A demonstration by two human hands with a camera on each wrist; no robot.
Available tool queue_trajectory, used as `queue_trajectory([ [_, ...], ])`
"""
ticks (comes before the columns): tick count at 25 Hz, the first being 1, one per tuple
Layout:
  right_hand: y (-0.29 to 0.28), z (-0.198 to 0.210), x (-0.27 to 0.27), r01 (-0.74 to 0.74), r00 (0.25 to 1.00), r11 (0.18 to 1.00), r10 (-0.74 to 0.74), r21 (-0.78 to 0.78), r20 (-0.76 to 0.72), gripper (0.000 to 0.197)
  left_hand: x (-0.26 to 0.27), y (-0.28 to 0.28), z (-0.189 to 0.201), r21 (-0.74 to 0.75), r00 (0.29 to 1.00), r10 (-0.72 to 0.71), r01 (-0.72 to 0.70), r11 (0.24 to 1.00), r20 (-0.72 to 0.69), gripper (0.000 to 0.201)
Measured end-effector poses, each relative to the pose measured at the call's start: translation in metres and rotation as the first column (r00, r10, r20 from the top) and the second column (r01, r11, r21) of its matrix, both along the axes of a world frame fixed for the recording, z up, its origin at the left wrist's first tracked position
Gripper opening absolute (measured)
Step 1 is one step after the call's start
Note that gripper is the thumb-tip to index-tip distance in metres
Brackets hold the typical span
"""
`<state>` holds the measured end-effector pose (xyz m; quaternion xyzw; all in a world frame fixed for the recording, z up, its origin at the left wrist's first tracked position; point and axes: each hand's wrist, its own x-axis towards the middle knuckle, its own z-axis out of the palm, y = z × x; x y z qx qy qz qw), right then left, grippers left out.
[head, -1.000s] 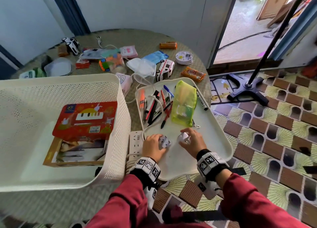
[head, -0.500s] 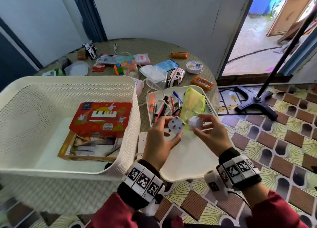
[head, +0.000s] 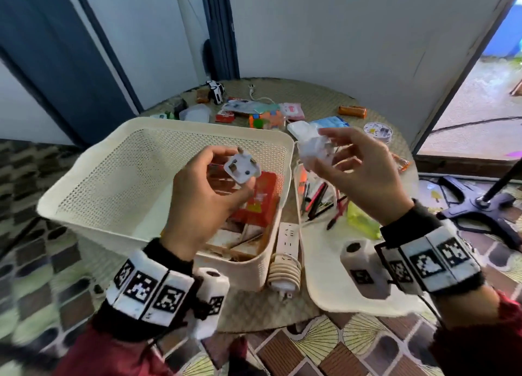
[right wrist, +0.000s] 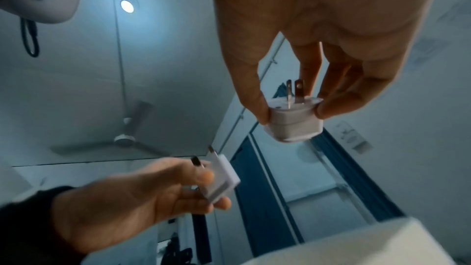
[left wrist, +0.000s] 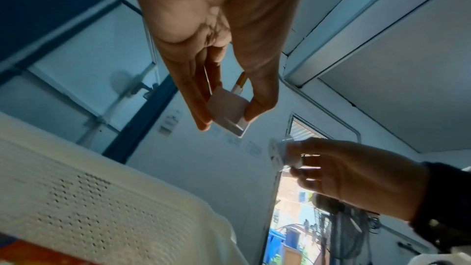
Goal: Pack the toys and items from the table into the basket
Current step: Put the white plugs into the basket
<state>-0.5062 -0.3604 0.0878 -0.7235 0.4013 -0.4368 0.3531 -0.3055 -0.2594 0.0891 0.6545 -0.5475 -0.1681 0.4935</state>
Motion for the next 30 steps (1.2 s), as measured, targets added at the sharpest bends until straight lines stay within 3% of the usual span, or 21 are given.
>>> queue_trajectory([
  [6, -0.005, 0.038, 0.071, -0.030, 0.995, 1.000, 0.029, 0.008, 0.097, 0.044, 0.085, -0.017, 0.036, 0.069, 0.992, -0.047, 0.040, 0.997, 0.114, 0.045],
  [11, -0.035, 0.045, 0.132, 0.059, 0.997, 0.998, -0.060, 0.030, 0.047, 0.039, 0.142, -0.065, 0.043, 0.258, 0.911, -0.331, 0.267, 0.929, 0.247, 0.045],
  [14, -0.054, 0.028, 0.160, 0.162, 0.987, 0.983, -0.162, 0.088, -0.015, 0.040, 0.170, -0.092, 0.021, 0.392, 0.767, -0.580, 0.462, 0.795, 0.274, 0.043],
  [17, -0.063, -0.005, 0.183, 0.253, 0.966, 0.952, -0.237, 0.171, -0.107, 0.038, 0.184, -0.111, -0.021, 0.578, 0.524, -0.814, 0.594, 0.560, 0.250, 0.042],
  [20, -0.058, -0.030, 0.191, 0.350, 0.933, 0.908, -0.318, 0.229, -0.167, 0.041, 0.182, -0.116, -0.074, 0.687, 0.293, -0.938, 0.644, 0.337, 0.186, 0.042],
  [22, -0.054, -0.041, 0.191, 0.356, 0.928, 0.904, -0.313, 0.234, -0.205, 0.042, 0.177, -0.110, -0.107, 0.722, 0.200, -0.970, 0.650, 0.237, 0.139, 0.042],
  [28, -0.049, -0.066, 0.186, 0.418, 0.894, 0.858, -0.329, 0.299, -0.304, 0.042, 0.157, -0.084, -0.170, 0.797, 0.012, -0.996, 0.599, 0.077, 0.087, 0.046],
  [30, -0.049, -0.069, 0.183, 0.432, 0.878, 0.860, -0.330, 0.272, -0.348, 0.042, 0.155, -0.081, -0.182, 0.807, -0.021, -0.995, 0.586, 0.068, 0.099, 0.046],
])
